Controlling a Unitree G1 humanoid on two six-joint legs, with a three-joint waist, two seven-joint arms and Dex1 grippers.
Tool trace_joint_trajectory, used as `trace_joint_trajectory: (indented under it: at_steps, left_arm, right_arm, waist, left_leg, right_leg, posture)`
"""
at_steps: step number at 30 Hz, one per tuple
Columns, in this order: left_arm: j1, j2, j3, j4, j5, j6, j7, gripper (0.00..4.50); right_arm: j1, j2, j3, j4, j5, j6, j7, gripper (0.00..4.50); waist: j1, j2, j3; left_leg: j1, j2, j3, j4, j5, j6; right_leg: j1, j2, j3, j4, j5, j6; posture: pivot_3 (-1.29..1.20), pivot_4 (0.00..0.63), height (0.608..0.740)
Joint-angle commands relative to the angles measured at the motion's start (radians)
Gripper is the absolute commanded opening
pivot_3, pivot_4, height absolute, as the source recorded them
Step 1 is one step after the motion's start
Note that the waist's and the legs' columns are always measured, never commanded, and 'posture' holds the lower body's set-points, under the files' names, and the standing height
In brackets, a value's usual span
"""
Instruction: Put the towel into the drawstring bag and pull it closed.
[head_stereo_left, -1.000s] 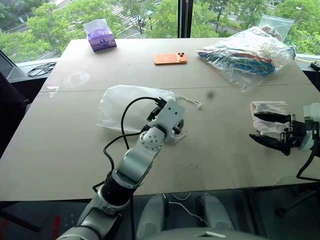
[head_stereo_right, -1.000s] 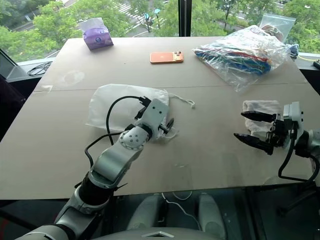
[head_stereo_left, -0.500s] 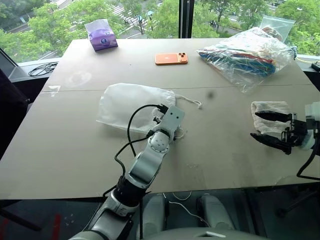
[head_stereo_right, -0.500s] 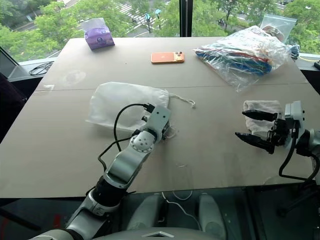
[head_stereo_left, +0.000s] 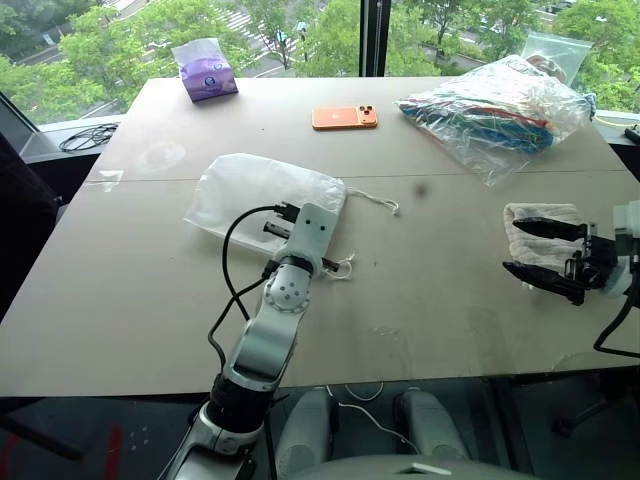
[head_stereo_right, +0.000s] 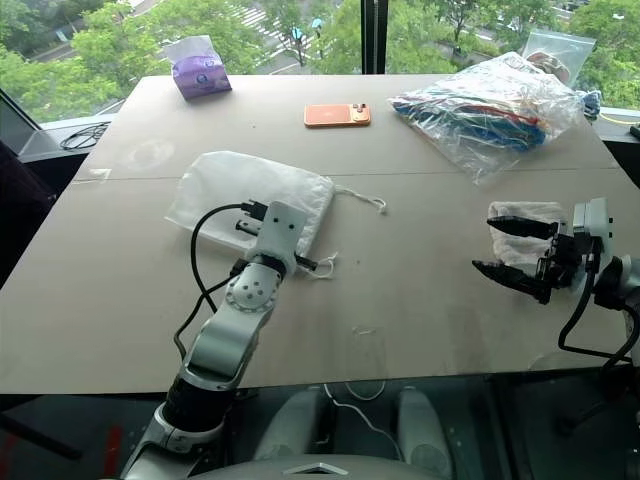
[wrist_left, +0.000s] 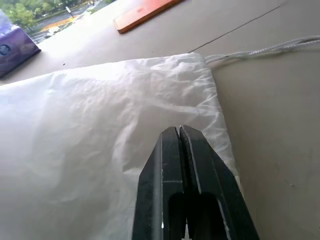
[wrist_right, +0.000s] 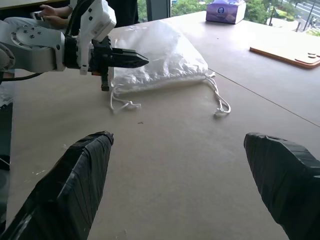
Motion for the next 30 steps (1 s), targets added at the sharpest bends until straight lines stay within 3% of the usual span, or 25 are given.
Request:
trace_joint_trajectory:
  at_steps: [1,3,6,10,12,21,25,30]
  left_arm:
    - [0.006,0.022,0.024,-0.066,0.035,-0.092,-0.009,0.03]
    - [0.029,0.028,0.014,-0.061,0.011,-0.109,-0.060,0.03]
    - [0.054,-0.027,0.023,-0.052,-0.134,-0.155,-0.182,0.80]
    - [0.026,-0.056,0.020,0.047,-0.066,-0.148,-0.125,2.89]
    - [0.005,-0.075,0.039,0.099,-0.047,-0.147,-0.086,3.69]
    - [-0.044,-0.134,0.048,0.261,0.011,-0.161,-0.013,3.69]
    - [-0.044,-0.133,0.047,0.297,0.027,-0.215,-0.004,2.49]
    - [-0.021,-0.133,0.057,0.298,0.030,-0.274,-0.001,0.12]
  right_arm:
    - [-0.013,0.000,-0.029,-0.002,-0.002,-0.025,0.012,4.50]
    - [-0.012,0.006,-0.025,-0.002,-0.005,-0.030,0.011,4.50]
    - [-0.011,0.015,-0.021,-0.008,-0.007,-0.032,0.009,4.50]
    - [0.000,0.017,-0.029,-0.022,-0.006,-0.027,0.008,4.50]
    - [0.006,0.014,-0.035,-0.025,-0.006,-0.024,0.008,4.50]
    - [0.019,0.006,-0.047,-0.035,-0.007,-0.021,0.000,4.50]
    - [0.030,0.006,-0.055,-0.044,-0.006,-0.021,-0.004,4.50]
    - [0.035,0.007,-0.060,-0.047,-0.008,-0.024,-0.011,4.50]
  waist:
    - [0.004,0.000,0.000]
    - [0.008,0.000,0.000]
    - [0.009,0.000,0.000]
    - [0.011,0.000,0.000]
    - [0.008,0.000,0.000]
    - [0.010,0.000,0.000]
    - [0.010,0.000,0.000]
    - [0.009,0.000,0.000]
  left_leg:
    - [0.000,0.000,0.000,0.000,0.000,0.000]
    - [0.000,0.000,0.000,0.000,0.000,0.000]
    - [0.000,0.000,0.001,0.000,0.000,0.000]
    - [-0.001,-0.001,0.000,0.001,0.000,0.000]
    - [-0.001,-0.001,0.000,0.001,0.000,0.000]
    - [0.000,-0.001,0.000,0.001,0.000,0.000]
    - [0.000,-0.001,0.000,0.001,0.000,0.000]
    - [0.000,-0.001,0.000,0.001,0.000,0.000]
  right_leg:
    - [0.000,0.000,0.000,0.000,0.000,0.000]
    - [0.000,0.000,0.000,0.000,0.000,0.000]
    - [0.000,-0.001,0.000,0.000,0.000,0.000]
    - [0.000,-0.001,-0.001,-0.001,0.000,0.000]
    - [0.000,0.000,-0.001,-0.001,0.000,0.000]
    - [0.000,0.000,-0.001,-0.001,0.000,0.000]
    - [0.000,0.000,-0.001,-0.001,0.000,0.000]
    - [0.000,0.000,-0.001,-0.001,0.000,0.000]
  posture:
    - [0.00,0.150,0.740]
    - [0.00,0.150,0.740]
    - [0.00,0.150,0.740]
    - [0.00,0.150,0.740]
    - [0.00,0.150,0.740]
    - [0.00,0.150,0.740]
    - [0.00,0.150,0.740]
    - [0.00,0.150,0.740]
